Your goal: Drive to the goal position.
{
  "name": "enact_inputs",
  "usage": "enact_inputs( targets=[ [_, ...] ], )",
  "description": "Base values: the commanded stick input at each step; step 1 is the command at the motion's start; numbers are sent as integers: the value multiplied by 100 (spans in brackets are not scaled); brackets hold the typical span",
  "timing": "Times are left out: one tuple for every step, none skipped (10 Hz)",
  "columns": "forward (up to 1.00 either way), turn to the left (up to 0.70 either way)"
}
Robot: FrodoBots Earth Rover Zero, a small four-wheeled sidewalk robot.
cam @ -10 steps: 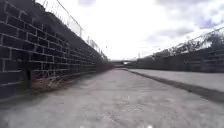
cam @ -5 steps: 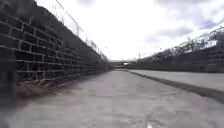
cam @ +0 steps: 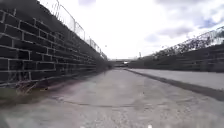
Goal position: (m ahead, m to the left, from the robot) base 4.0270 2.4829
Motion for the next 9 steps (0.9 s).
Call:
enact_inputs(
  targets=[
    [100,0],
    [100,0],
    [100,0],
    [100,0],
    [100,0],
    [100,0],
    [100,0],
    [100,0],
    [100,0]
  ],
)
